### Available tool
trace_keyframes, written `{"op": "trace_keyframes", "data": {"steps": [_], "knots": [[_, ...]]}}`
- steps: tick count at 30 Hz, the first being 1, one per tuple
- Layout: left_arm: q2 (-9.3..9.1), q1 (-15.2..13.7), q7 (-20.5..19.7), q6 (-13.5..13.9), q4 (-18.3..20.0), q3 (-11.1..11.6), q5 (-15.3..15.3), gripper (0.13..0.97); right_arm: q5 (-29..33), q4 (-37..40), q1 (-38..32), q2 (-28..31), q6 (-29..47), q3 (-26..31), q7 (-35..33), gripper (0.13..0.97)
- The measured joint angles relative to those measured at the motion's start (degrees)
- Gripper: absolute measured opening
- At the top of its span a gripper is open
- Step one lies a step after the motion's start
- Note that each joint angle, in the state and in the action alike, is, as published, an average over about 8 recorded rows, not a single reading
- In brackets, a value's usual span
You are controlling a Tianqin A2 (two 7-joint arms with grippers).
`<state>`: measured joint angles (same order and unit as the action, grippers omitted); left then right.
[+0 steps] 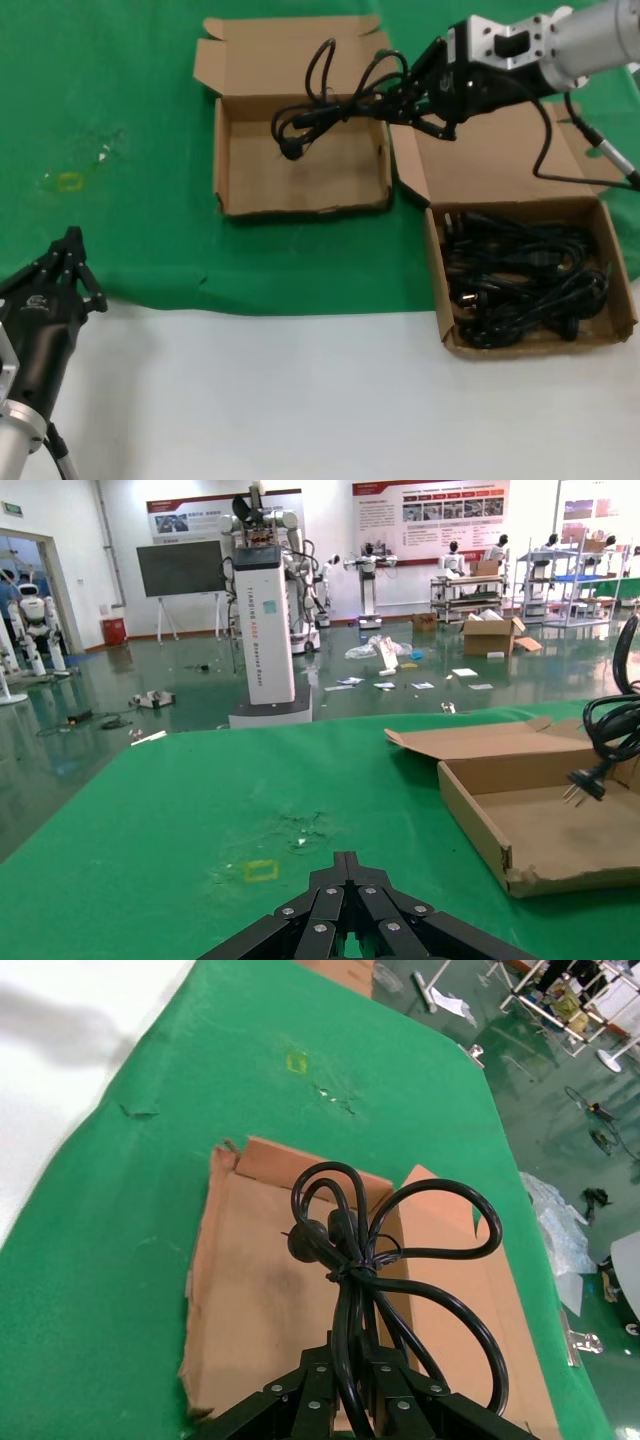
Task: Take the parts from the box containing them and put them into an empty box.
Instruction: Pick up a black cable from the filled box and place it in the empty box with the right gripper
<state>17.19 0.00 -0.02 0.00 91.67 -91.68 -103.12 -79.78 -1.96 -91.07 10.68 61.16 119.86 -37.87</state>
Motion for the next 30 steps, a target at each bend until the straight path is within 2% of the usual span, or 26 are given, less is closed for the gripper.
{"op": "trace_keyframes", "data": {"steps": [30], "knots": [[0.00, 0.00, 0.00, 0.00, 0.00, 0.00, 0.00, 0.144, -2.34, 1.39, 6.36, -5.49, -13.82, -3.77, -4.62, 0.173]]}}
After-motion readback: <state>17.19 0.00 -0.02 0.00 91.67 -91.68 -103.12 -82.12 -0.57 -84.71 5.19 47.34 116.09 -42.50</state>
